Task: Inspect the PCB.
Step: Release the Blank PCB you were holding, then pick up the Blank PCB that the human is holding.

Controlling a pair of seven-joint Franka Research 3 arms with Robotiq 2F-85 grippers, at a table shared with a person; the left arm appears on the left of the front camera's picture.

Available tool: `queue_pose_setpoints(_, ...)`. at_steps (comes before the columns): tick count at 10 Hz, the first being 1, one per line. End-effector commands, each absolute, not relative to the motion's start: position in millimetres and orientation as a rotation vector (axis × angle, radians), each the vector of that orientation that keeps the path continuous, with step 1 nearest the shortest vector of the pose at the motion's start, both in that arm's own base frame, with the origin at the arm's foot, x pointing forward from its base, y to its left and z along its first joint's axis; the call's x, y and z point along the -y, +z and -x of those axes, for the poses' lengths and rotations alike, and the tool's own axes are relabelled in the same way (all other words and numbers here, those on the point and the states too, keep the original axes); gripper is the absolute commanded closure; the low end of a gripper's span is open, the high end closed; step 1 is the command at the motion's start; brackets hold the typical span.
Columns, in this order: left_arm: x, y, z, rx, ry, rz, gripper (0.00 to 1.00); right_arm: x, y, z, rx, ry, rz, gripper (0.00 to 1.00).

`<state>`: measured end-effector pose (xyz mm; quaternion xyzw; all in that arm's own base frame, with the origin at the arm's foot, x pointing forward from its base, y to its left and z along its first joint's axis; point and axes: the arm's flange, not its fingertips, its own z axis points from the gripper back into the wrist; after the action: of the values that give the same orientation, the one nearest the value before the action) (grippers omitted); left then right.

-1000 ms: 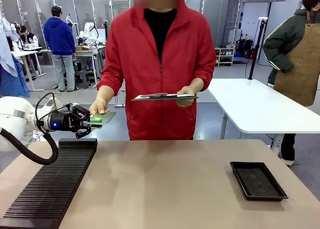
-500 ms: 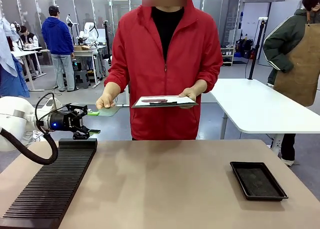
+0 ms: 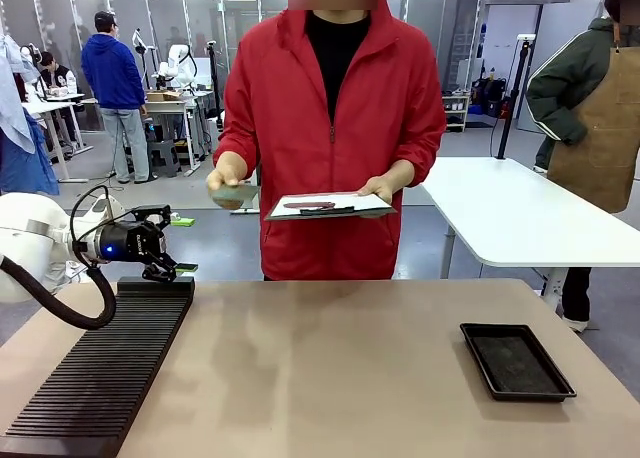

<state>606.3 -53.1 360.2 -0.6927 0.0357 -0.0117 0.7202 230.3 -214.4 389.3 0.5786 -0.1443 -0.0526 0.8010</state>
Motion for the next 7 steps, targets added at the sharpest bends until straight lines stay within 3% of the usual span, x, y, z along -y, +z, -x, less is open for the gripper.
queue_pose_setpoints(1, 51.3, 360.5, -604.2, -0.077, -0.097, 1.556, 0.0, 215.3, 390.1, -229.9, 0.322, -0.105, -1.249, 0.0)
queue_pose_setpoints(7, 53.1, 360.2, -606.3, -0.079, -0.026, 1.531, 0.0, 215.3, 390.1, -229.9, 0.322, -0.105, -1.249, 0.0)
